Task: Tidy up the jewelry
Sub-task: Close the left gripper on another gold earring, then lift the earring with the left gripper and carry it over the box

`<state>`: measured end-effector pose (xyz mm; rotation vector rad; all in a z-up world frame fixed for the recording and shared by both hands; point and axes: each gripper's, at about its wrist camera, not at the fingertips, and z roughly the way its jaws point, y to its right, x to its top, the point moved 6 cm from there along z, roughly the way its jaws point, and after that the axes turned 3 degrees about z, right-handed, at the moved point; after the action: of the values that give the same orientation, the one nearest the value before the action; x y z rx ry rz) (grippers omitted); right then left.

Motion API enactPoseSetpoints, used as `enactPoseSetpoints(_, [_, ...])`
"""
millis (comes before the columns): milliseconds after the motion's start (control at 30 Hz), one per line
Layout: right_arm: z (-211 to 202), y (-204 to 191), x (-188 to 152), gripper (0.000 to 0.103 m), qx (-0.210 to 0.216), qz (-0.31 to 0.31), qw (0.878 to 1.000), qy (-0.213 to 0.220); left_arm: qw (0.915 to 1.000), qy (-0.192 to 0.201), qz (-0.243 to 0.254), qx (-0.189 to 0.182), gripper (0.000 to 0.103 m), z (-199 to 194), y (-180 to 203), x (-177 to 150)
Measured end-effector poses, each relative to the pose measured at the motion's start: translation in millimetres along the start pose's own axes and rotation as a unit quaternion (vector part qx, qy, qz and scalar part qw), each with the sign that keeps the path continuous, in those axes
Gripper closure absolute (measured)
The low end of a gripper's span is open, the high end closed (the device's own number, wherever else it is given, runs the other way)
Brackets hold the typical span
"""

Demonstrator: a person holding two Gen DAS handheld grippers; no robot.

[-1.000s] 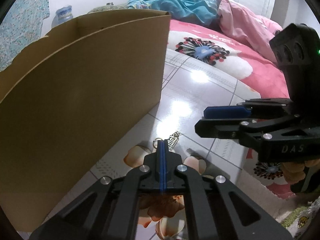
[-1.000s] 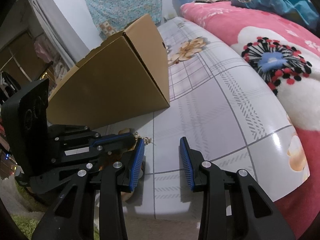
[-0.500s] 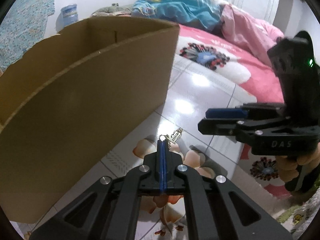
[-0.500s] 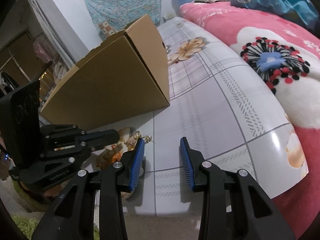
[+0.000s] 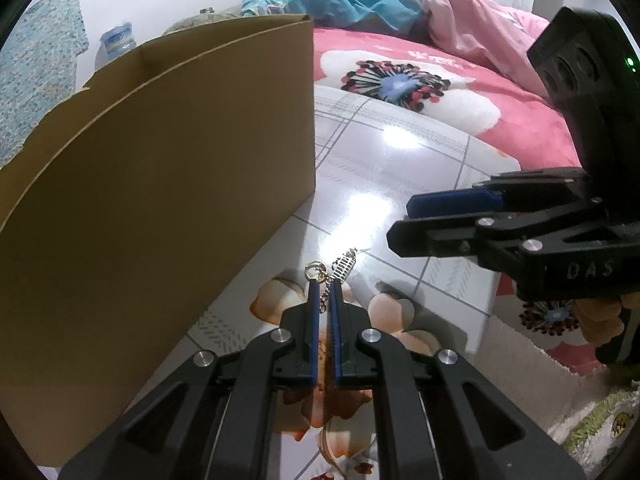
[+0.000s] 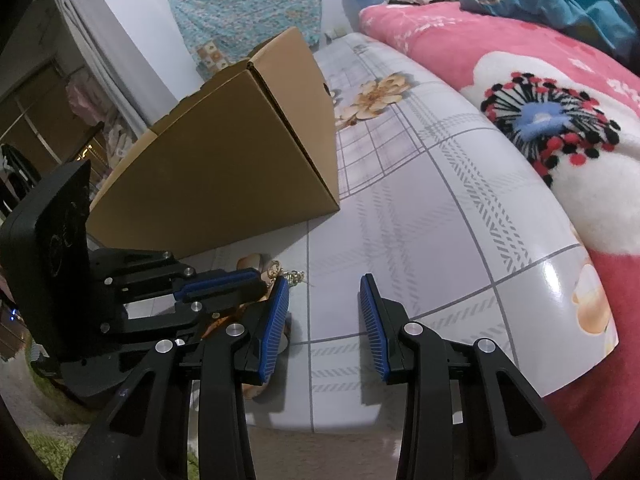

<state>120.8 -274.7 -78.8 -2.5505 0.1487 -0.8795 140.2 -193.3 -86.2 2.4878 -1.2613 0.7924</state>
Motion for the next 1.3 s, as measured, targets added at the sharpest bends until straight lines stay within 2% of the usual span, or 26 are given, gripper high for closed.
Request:
enactPoseSetpoints(367, [0, 1, 1, 0.068, -0.001, 0.002, 1.0, 0.001, 0.9998, -0.009, 0.018, -0.004, 0.096, 4, 4, 3])
enactPoseSetpoints(467, [-1, 2, 1, 0.068, -0.002, 0.004, 1.0, 0.003, 0.9998, -0.003, 0.02, 0.001, 0.102, 5, 4, 3])
enactPoseSetpoints(700, [-8, 3, 2, 0.068, -0.006, 0.003, 1.0, 0.007, 0.9993, 0.028, -0.013, -0.022, 0.103, -11, 0, 6])
enactPoseSetpoints(1033, [-9, -12, 5, 0.068, 0.004, -0.018, 1.0, 0.011, 0.9915, 0.085, -0.083, -0.053, 0.103, -57, -24, 15])
enactPoseSetpoints(1167, [-5, -28, 2, 0.064, 0.014, -0.046, 0.999, 0.004, 0.9884, 0.098, -0.101, -0.057, 0.103, -69, -33, 15])
enactPoseSetpoints(1300, [5, -45, -2, 0.064, 0.005, -0.093, 0.996, -0.002, 0.9876, 0.095, -0.117, -0.045, 0.103, -71, -45, 8])
